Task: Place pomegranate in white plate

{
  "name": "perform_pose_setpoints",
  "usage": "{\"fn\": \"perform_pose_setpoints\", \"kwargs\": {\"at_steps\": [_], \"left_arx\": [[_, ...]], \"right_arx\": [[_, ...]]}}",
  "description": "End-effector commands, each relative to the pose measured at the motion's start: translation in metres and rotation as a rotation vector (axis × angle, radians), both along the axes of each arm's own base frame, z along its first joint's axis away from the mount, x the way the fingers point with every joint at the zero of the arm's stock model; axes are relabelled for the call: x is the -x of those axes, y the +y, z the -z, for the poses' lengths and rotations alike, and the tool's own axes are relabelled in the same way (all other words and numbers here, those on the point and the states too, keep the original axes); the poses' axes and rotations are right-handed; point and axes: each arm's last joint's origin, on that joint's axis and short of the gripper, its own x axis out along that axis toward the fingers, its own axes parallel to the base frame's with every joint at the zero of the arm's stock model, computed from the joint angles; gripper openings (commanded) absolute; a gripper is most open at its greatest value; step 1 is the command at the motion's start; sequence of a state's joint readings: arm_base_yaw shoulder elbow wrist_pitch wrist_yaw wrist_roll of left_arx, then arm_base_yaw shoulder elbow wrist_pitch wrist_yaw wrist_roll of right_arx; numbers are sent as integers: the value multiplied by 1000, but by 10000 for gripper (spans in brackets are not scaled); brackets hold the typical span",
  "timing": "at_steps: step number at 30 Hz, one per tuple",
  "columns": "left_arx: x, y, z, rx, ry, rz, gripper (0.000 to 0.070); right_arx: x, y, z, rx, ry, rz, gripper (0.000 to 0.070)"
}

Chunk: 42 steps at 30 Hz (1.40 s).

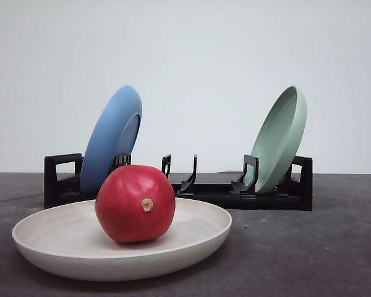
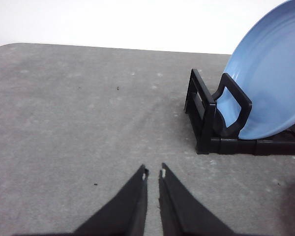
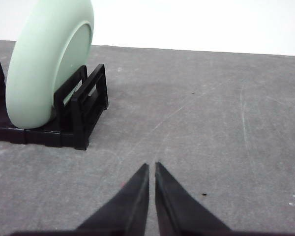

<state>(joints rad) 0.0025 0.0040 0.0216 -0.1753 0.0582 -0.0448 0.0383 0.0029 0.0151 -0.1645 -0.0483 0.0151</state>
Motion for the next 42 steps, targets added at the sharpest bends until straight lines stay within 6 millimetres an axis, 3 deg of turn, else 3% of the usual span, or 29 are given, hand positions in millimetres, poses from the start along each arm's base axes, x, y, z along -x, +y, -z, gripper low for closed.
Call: {"fn": "perform_pose_setpoints", "kwargs": {"at_steps": [1,42], "left_arx": [[-1,0,2,1,-7,1,25],[-1,0,2,1,-7,1,25]], "right_arx": [[0,0,0,-10,-4,6,16],[0,0,0,-10,-4,6,16]]}}
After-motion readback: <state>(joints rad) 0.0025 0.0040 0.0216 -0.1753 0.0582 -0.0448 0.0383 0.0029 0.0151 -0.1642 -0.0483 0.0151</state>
